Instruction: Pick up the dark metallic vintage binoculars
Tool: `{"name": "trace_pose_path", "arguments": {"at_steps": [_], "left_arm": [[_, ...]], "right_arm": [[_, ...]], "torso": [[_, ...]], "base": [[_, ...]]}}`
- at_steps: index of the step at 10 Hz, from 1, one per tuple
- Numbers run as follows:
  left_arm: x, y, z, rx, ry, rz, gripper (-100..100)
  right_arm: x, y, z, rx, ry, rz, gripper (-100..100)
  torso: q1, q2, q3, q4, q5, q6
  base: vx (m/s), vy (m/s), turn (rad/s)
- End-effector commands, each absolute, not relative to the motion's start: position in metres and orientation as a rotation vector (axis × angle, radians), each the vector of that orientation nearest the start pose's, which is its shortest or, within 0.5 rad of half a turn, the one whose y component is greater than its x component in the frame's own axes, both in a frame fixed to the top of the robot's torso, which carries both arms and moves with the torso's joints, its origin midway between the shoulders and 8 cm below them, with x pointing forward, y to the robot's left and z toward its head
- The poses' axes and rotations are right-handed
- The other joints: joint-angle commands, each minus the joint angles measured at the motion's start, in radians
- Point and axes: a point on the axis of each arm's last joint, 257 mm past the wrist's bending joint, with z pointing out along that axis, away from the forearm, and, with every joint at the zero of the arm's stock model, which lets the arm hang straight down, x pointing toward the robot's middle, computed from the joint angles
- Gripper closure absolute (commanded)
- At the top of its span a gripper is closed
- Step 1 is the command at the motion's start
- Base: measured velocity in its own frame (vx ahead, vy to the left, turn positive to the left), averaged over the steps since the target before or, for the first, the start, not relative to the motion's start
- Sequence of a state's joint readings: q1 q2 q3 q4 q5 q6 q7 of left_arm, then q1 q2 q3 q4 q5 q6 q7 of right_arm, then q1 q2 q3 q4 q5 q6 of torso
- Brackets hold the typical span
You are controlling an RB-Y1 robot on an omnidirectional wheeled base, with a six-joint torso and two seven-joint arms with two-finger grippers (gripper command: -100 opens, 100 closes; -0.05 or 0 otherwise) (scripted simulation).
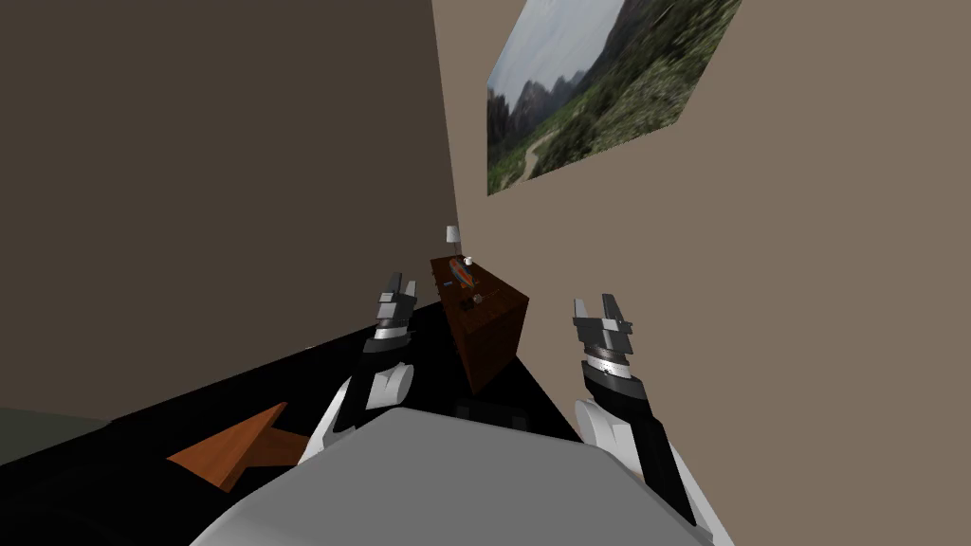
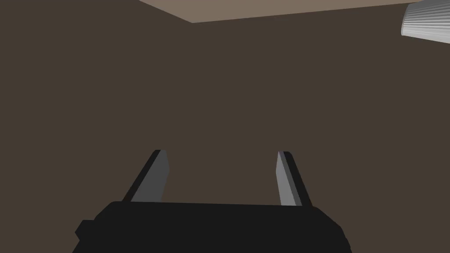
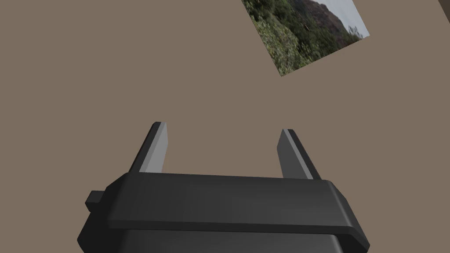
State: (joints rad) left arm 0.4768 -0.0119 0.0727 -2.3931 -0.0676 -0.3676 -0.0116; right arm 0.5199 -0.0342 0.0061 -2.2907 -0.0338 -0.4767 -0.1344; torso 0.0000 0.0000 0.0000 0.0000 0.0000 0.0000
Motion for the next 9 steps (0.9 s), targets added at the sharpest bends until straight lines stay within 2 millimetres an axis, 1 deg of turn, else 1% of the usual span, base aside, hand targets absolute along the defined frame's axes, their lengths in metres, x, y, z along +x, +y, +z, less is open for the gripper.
{"name": "trace_pose_path", "arguments": {"at_steps": [1,3,6,7,8,9], "left_arm": [[0.346,0.291,0.056,-0.598,0.662,-1.175,-100],[0.359,0.288,0.052,-0.580,0.707,-1.166,-100],[0.389,0.289,0.043,-0.577,0.778,-1.132,-100],[0.390,0.289,0.044,-0.576,0.777,-1.133,-100],[0.403,0.291,0.041,-0.582,0.800,-1.117,-100],[0.414,0.295,0.033,-0.594,0.826,-1.094,-100]], "right_arm": [[0.344,-0.280,0.018,0.734,0.603,1.441,0],[0.344,-0.280,0.018,0.734,0.603,1.441,0],[0.344,-0.280,0.018,0.734,0.603,1.441,0],[0.344,-0.280,0.018,0.734,0.603,1.441,0],[0.344,-0.280,0.018,0.734,0.603,1.441,0],[0.344,-0.280,0.018,0.734,0.603,1.441,0]], "torso": [[0.000,0.000,0.000,0.000,0.000,0.000],[0.000,-0.001,-0.001,0.000,0.000,0.000],[0.000,-0.003,-0.002,-0.001,0.000,0.000],[0.000,-0.003,-0.002,-0.001,0.000,0.000],[-0.001,-0.003,-0.002,-0.001,0.000,0.000],[-0.001,-0.002,-0.001,-0.001,0.000,0.000]], "base": [[0.006,-0.002,0.048],[0.021,-0.011,0.068],[0.036,-0.012,0.106],[0.028,-0.013,0.037],[0.021,-0.012,0.068],[0.036,-0.015,0.163]]}}
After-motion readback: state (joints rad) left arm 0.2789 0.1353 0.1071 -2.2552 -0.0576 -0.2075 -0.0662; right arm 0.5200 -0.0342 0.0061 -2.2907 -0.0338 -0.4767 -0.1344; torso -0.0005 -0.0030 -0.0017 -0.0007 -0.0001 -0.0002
